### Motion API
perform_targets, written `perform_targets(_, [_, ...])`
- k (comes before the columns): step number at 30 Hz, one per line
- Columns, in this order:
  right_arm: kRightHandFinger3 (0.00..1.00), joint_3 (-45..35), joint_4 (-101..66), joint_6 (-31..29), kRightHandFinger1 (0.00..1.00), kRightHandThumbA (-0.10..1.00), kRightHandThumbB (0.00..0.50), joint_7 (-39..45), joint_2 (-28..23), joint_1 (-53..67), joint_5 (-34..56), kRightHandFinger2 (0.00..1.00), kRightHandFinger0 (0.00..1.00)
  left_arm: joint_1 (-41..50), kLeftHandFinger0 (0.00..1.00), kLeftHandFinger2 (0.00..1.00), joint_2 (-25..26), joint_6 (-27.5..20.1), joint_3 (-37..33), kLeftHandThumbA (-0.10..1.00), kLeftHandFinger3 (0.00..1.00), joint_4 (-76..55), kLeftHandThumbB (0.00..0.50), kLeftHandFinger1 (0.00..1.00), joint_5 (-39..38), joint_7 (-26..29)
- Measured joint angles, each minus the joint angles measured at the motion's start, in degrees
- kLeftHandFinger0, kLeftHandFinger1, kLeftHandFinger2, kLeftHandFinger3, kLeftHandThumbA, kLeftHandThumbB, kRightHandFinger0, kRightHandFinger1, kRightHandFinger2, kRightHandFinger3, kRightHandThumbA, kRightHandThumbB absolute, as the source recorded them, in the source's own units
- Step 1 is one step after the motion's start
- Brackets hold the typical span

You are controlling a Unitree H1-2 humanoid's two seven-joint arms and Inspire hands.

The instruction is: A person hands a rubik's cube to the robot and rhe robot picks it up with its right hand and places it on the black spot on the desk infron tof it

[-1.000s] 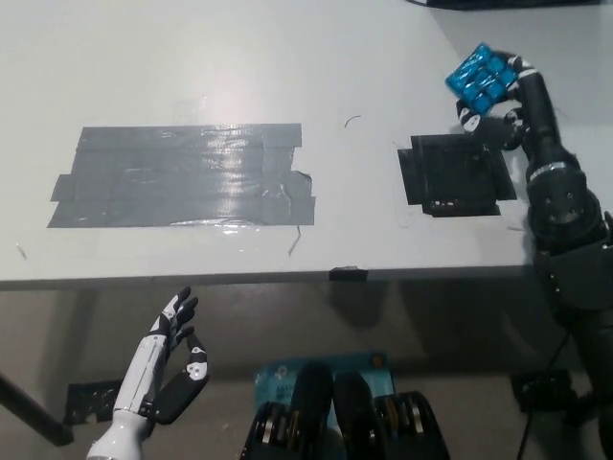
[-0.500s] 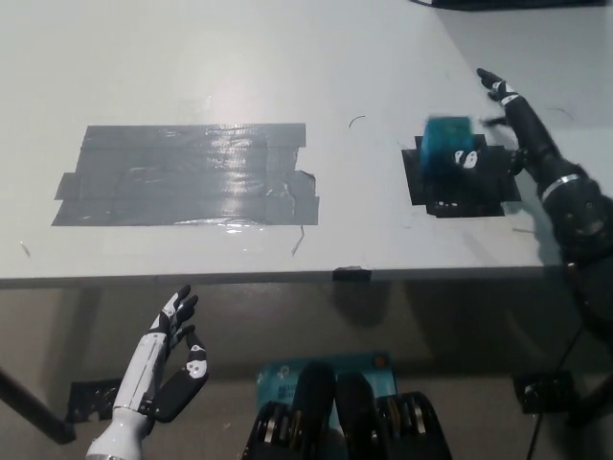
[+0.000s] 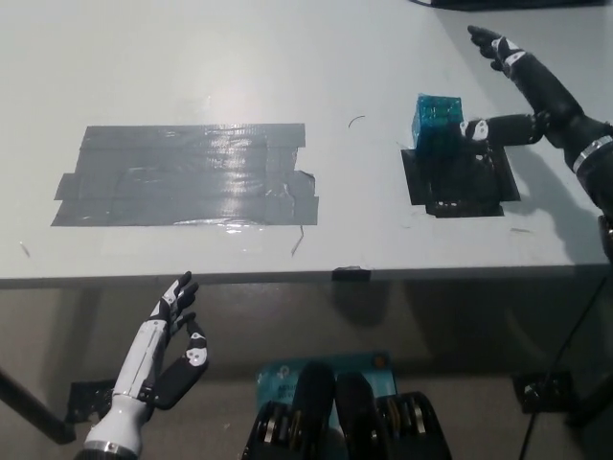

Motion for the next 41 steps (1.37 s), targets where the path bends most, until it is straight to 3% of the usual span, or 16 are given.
perform_targets(3, [1.00, -1.5, -6.7, 1.0, 1.00, 0.85, 0.492, 0.7, -0.6, 0.1, 0.9, 1.00, 1.00, -0.3, 0.95, 1.00, 0.0, 0.0, 0.0, 0.05, 1.00, 0.0, 0.120, 1.00, 0.0, 0.0])
perform_targets(5, [1.00, -2.7, -11.0, 1.7, 1.00, 0.88, 0.488, 1.0, -0.8, 0.4, 1.4, 1.00, 1.00, -0.6, 0.99, 1.00, 0.0, 0.0, 0.0, 0.14, 1.00, 0.1, 0.119, 1.00, 0.0, 0.0])
perform_targets(9, [1.00, -3.8, -20.4, 2.5, 1.00, 0.89, 0.488, 1.0, -0.8, 3.2, 2.1, 1.00, 1.00, -1.1, 1.00, 1.00, 0.0, 0.0, -0.1, 0.47, 1.00, 0.6, 0.071, 1.00, 0.0, 0.0])
perform_targets(13, [1.00, -4.6, -29.7, 3.3, 1.00, 0.93, 0.472, 1.0, 0.1, 9.5, 2.6, 1.00, 1.00, -1.0, 1.00, 1.00, 0.0, 0.0, -0.1, 0.82, 1.00, 0.9, 0.094, 1.00, 0.1, 0.0])
perform_targets(15, [1.00, -4.8, -33.3, 3.6, 1.00, 0.99, 0.415, 1.0, 0.9, 13.2, 2.9, 1.00, 1.00, -1.0, 1.00, 1.00, -0.1, 0.0, -0.1, 0.94, 1.00, 1.1, 0.109, 1.00, 0.1, 0.0])
perform_targets(17, [1.00, -5.0, -37.6, 3.7, 1.00, 1.00, 0.391, 0.9, 2.1, 17.4, 3.2, 1.00, 1.00, -1.0, 1.00, 1.00, -0.1, -0.1, -0.1, 1.00, 1.00, 1.3, 0.111, 1.00, 0.0, 0.0])
perform_targets(18, [1.00, -5.2, -40.4, 3.7, 1.00, 1.00, 0.390, 0.8, 3.1, 20.8, 3.5, 1.00, 1.00, -1.0, 1.00, 1.00, -0.1, -0.2, -0.1, 1.00, 1.00, 1.4, 0.111, 1.00, 0.0, 0.0])
perform_targets(20, [1.00, -5.8, -44.4, 3.6, 1.00, 1.00, 0.341, 0.2, 5.3, 26.2, 4.0, 1.00, 1.00, -1.0, 1.00, 1.00, -0.1, -0.5, -0.1, 1.00, 1.00, 1.7, 0.090, 1.00, 0.0, 0.0])
perform_targets(21, [1.00, -6.3, -46.6, 3.4, 1.00, 1.00, 0.294, -0.3, 7.0, 29.9, 4.2, 1.00, 1.00, -0.9, 1.00, 1.00, -0.1, -0.9, -0.1, 1.00, 1.00, 1.8, 0.092, 1.00, -0.1, 0.0])
perform_targets(25, [1.00, -6.3, -46.5, 0.2, 1.00, 1.00, 0.240, -2.3, 13.2, 42.5, 4.4, 1.00, 1.00, 0.7, 1.00, 1.00, -0.2, -3.0, -0.1, 1.00, 1.00, 2.4, 0.102, 1.00, -0.3, 0.0])
perform_targets(26, [1.00, -6.3, -44.6, -0.8, 1.00, 1.00, 0.191, -2.6, 14.3, 44.4, 4.5, 1.00, 1.00, 1.3, 1.00, 1.00, -0.2, -3.3, -0.2, 1.00, 1.00, 2.7, 0.102, 1.00, -0.4, 0.0])
perform_targets(27, [1.00, -6.2, -42.9, -1.4, 1.00, 1.00, 0.230, -2.8, 14.8, 45.6, 4.5, 1.00, 1.00, 1.7, 1.00, 1.00, -0.3, -3.5, -0.2, 1.00, 1.00, 2.9, 0.102, 1.00, -0.4, 0.0])
perform_targets(28, [1.00, -6.2, -40.2, -2.5, 1.00, 1.00, 0.238, -3.2, 15.6, 46.9, 4.3, 1.00, 1.00, 2.3, 1.00, 1.00, -0.5, -3.8, -0.3, 1.00, 1.00, 3.0, 0.101, 1.00, -0.4, 0.0])
perform_targets(31, [1.00, -5.7, -32.7, -5.0, 1.00, 1.00, 0.214, -4.0, 16.6, 48.1, 3.6, 1.00, 1.00, 3.9, 1.00, 1.00, -0.9, -5.1, -0.3, 1.00, 1.00, 3.1, 0.108, 1.00, -0.5, 0.0])
perform_targets(35, [1.00, -5.3, -26.3, -7.5, 1.00, 1.00, 0.254, -5.0, 16.9, 47.7, 2.8, 1.00, 1.00, 4.8, 1.00, 1.00, -0.9, -6.2, -0.3, 1.00, 1.00, 3.9, 0.125, 1.00, -0.6, 0.0])
perform_targets(41, [1.00, -4.7, -23.9, -9.7, 1.00, 1.00, 0.239, -5.9, 16.8, 46.5, 1.6, 1.00, 1.00, 4.7, 1.00, 1.00, -0.9, -7.5, -0.2, 1.00, 1.00, 5.1, 0.160, 1.00, -1.1, 0.0])
